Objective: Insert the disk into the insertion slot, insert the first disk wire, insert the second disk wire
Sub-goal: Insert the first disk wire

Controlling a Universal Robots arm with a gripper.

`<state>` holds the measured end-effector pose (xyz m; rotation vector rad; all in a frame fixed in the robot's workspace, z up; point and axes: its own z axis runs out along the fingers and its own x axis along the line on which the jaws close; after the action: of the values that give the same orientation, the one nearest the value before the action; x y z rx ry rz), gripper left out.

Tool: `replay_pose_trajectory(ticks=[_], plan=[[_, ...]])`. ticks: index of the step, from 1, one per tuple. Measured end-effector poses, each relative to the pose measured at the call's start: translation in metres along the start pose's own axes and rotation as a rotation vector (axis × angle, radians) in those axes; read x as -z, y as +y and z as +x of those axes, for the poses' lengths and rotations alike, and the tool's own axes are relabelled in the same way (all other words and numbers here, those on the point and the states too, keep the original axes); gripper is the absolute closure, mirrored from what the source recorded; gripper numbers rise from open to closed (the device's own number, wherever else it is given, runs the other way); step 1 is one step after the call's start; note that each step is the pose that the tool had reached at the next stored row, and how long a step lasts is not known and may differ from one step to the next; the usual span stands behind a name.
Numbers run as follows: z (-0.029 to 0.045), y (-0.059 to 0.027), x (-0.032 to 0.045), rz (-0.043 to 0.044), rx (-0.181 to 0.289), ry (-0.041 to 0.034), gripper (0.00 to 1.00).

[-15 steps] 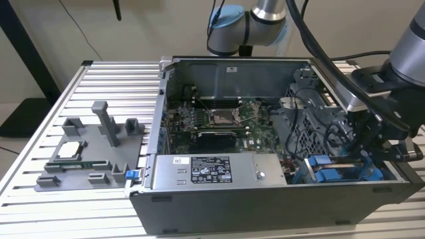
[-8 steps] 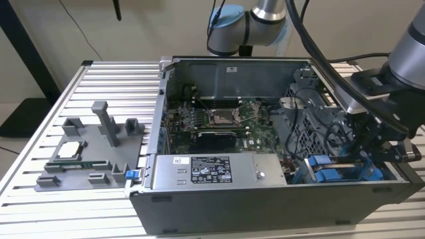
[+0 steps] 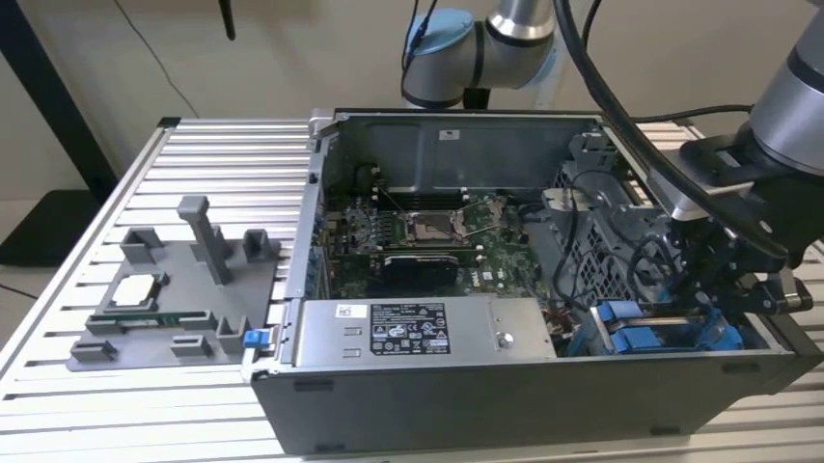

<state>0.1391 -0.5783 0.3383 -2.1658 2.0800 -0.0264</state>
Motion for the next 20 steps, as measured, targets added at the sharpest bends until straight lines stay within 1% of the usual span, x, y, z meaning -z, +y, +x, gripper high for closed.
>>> replay_pose_trajectory(ticks=[5, 8, 10, 12, 14, 15, 16, 17, 18, 20], plan=[[-0.0019, -0.0002, -0.0014, -0.0011, -0.003, -0.0006, 1.00], [-0.0023, -0.0001, -0.0022, -0.0008, -0.006, 0.0002, 1.00], [-0.0021, 0.0001, -0.0048, -0.0005, -0.010, 0.0004, 1.00], [-0.0018, 0.0004, -0.0075, -0.0001, -0.015, 0.0028, 1.00], [-0.0017, 0.0006, -0.0091, 0.0001, -0.017, 0.0018, 1.00], [-0.0017, 0.0007, -0.0092, -0.0001, -0.018, 0.0006, 0.00], [-0.0018, 0.0005, -0.0074, -0.0009, -0.018, 0.0001, 0.00], [-0.0022, 0.0001, -0.0035, -0.0017, -0.018, -0.0001, 0.00], [-0.0026, -0.0005, 0.0014, -0.0022, -0.018, 0.0011, 0.00], [-0.0034, -0.0015, 0.0102, -0.0033, -0.018, 0.0008, 0.00]])
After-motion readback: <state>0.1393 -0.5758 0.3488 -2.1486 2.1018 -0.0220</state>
